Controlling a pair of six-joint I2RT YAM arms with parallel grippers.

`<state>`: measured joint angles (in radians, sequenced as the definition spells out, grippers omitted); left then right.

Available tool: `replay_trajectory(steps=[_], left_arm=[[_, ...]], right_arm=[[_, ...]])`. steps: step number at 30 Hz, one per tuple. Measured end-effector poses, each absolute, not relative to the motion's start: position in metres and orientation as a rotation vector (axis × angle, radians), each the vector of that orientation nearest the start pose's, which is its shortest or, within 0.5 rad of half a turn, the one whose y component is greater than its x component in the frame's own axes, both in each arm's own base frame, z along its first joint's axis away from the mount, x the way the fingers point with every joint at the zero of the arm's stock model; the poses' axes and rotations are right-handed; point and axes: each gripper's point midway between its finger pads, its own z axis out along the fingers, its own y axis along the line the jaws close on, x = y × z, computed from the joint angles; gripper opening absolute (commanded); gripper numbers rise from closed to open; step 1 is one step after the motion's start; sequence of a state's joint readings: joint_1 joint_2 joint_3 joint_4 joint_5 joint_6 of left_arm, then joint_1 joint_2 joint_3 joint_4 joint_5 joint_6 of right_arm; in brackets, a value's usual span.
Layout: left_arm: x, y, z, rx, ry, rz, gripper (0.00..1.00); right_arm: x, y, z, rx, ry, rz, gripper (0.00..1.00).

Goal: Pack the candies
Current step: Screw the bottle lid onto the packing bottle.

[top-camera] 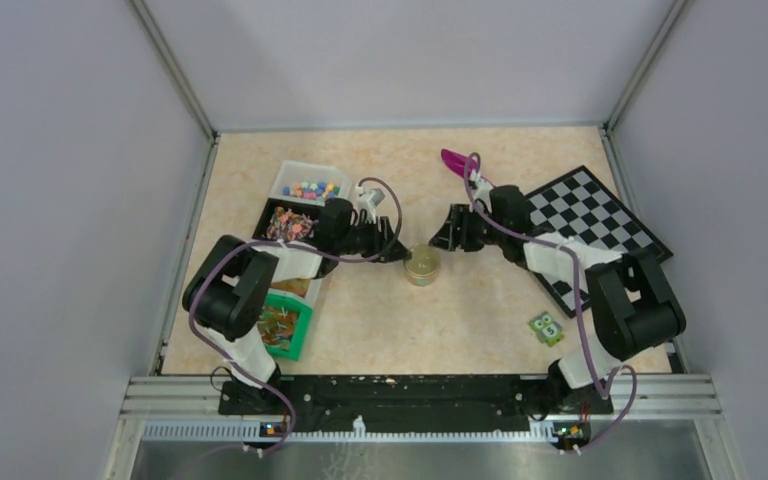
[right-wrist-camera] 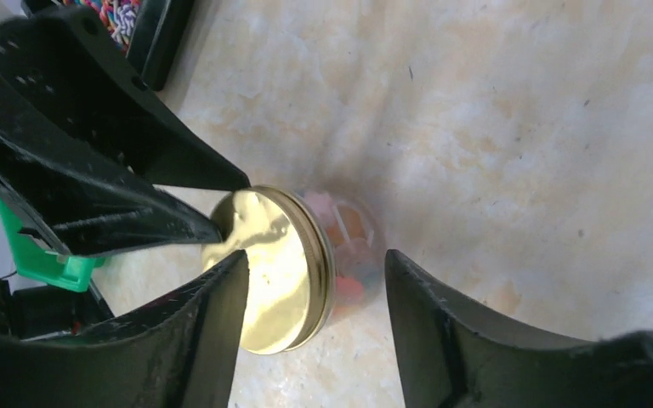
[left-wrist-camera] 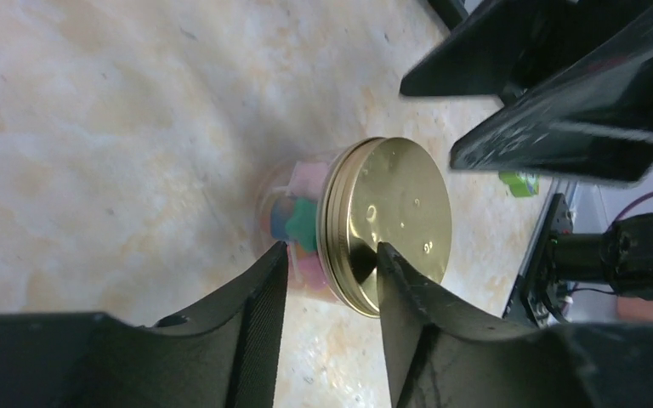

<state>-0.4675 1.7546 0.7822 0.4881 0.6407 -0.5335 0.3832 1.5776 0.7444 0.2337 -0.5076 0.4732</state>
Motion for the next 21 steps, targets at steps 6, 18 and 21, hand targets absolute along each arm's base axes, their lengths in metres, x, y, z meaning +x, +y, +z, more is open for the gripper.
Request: replay_trajectory(steps=[6,18,21], left_arm=[[0.304,-0.295,0.081,0.374,2.241,-1.243,0.57],[0.304,-0.296,0.08,0.409,2.272,-1.189,0.68],[0.302,-0.302,0.08,0.447,2.279,-1.164,0.65]], right_arm=[[0.338,0.234,0.137,-0.331,2.2,0.904,0.81],[0.279,0.221,0.107,-0.489,2.216,0.788,0.85],[0.253,0.214,0.093,-0.586,2.082,0.777,0.91]])
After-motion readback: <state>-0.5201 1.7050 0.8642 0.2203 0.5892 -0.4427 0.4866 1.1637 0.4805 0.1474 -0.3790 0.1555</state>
